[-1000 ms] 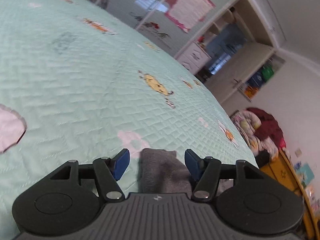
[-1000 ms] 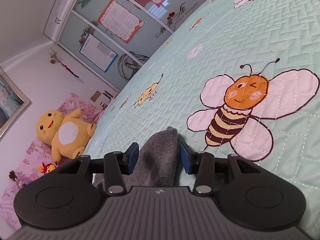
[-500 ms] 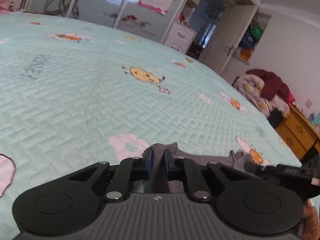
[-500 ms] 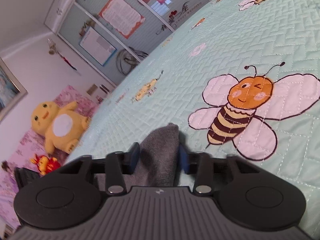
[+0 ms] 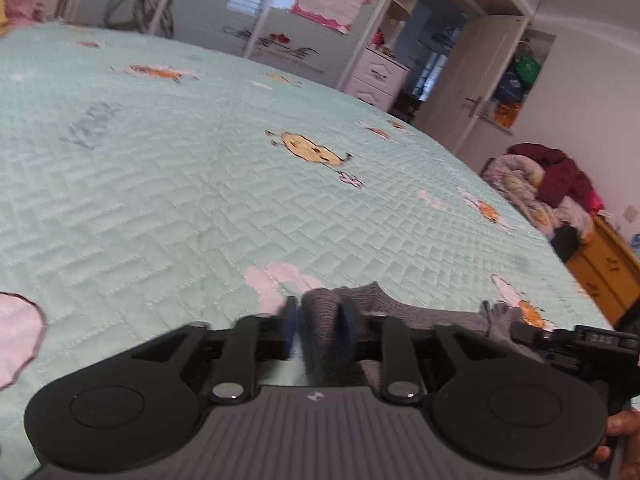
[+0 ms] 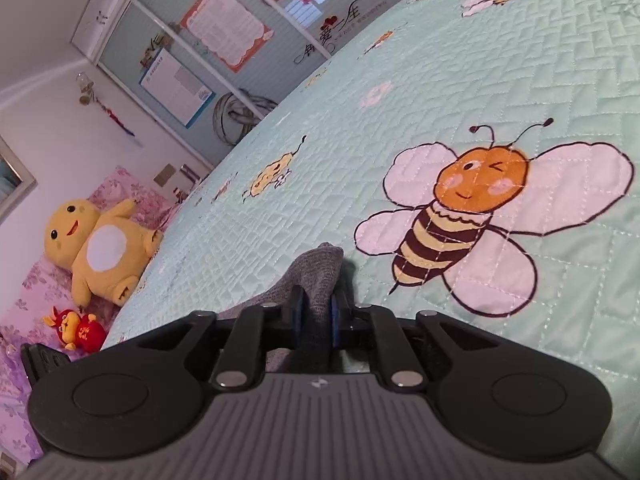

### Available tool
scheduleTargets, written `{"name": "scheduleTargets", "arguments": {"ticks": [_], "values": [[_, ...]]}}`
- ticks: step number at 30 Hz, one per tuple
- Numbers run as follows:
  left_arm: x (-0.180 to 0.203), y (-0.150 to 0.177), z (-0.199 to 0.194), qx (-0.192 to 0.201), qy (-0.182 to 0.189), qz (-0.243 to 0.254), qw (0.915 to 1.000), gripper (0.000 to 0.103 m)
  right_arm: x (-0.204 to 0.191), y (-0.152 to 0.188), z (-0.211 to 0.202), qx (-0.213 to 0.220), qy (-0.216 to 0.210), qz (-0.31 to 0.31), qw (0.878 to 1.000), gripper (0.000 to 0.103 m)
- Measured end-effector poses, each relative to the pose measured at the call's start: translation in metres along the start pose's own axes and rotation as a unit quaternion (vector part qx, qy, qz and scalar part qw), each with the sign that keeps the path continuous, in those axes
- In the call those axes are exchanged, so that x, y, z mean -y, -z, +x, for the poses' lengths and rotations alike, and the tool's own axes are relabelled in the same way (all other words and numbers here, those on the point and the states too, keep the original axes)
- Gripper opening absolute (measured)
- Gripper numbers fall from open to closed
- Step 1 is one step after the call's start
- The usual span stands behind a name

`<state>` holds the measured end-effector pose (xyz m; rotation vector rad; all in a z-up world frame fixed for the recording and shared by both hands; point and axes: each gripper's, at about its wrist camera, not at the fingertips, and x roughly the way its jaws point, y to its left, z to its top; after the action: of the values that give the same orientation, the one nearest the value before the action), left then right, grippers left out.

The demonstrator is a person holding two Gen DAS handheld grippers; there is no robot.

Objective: Fold clothes

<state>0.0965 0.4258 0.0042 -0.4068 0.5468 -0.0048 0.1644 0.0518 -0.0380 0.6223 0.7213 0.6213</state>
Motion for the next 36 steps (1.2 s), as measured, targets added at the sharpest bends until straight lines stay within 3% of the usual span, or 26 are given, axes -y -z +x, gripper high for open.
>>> {"name": "scheduleTargets", "arguments": {"ticks": [3, 4, 7, 8, 11, 14, 15, 17, 18, 21, 24, 27, 29, 31, 33, 34, 36], "values": [[0.003, -0.001, -0.027, 0.046, -0.075, -0.019, 0.9959, 0.047, 0.001, -0.001, -0.003, 0.008, -0.003, 0.011, 1.000, 0.020], [0.006, -0.001, -0.037, 0.056, -0.079, -0.019, 0.9952, 0.047, 0.000, -0.001, -0.006, 0.016, 0.002, 0.013, 1.000, 0.023], [0.022, 0.000, -0.066, 0.067, -0.035, 0.000, 0.9971, 0.045, -0.005, -0.006, -0.023, 0.051, 0.006, 0.012, 0.999, 0.026], [0.031, 0.001, -0.074, 0.063, -0.009, 0.012, 0.9979, 0.045, -0.011, -0.009, -0.029, 0.054, -0.015, 0.007, 0.998, 0.026], [0.068, 0.013, -0.080, 0.008, 0.091, 0.060, 0.9940, 0.047, -0.038, -0.013, -0.035, 0.012, -0.125, -0.029, 0.992, 0.026], [0.084, 0.033, -0.065, -0.054, 0.109, 0.080, 0.9893, 0.049, -0.066, 0.002, -0.021, -0.072, -0.197, -0.078, 0.975, 0.027], [0.083, 0.041, -0.057, -0.065, 0.100, 0.086, 0.9892, 0.049, -0.071, 0.009, -0.011, -0.105, -0.197, -0.089, 0.971, 0.027], [0.080, 0.055, -0.045, -0.071, 0.086, 0.094, 0.9893, 0.051, -0.068, 0.020, 0.007, -0.149, -0.153, -0.108, 0.971, 0.027], [0.079, 0.055, -0.045, -0.067, 0.088, 0.093, 0.9895, 0.051, -0.063, 0.020, 0.011, -0.153, -0.146, -0.104, 0.972, 0.016], [0.076, 0.055, -0.046, -0.057, 0.092, 0.091, 0.9899, 0.051, -0.046, 0.020, 0.023, -0.165, -0.126, -0.092, 0.974, 0.008], [0.082, 0.056, -0.053, -0.053, 0.079, 0.091, 0.9913, 0.051, -0.046, 0.021, 0.020, -0.160, -0.129, -0.094, 0.974, 0.008], [0.092, 0.049, -0.084, -0.021, 0.056, 0.095, 0.9936, 0.041, -0.057, 0.019, 0.015, -0.145, -0.132, -0.105, 0.975, 0.013], [0.098, 0.045, -0.110, -0.005, 0.092, 0.100, 0.9907, 0.041, -0.061, 0.021, -0.006, -0.130, -0.150, -0.091, 0.976, 0.017], [0.101, 0.045, -0.124, -0.017, 0.125, 0.097, 0.9873, 0.041, -0.066, 0.022, -0.027, -0.114, -0.169, -0.076, 0.976, 0.017], [0.101, 0.052, -0.125, -0.042, 0.136, 0.091, 0.9856, 0.037, -0.070, 0.023, -0.047, -0.100, -0.187, -0.061, 0.975, 0.017], [0.097, 0.059, -0.120, -0.054, 0.135, 0.082, 0.9860, 0.029, -0.073, 0.027, -0.059, -0.106, -0.191, -0.056, 0.974, 0.017], [0.090, 0.074, -0.111, -0.073, 0.129, 0.067, 0.9867, 0.025, -0.075, 0.039, -0.076, -0.133, -0.196, -0.050, 0.970, 0.017]]}}
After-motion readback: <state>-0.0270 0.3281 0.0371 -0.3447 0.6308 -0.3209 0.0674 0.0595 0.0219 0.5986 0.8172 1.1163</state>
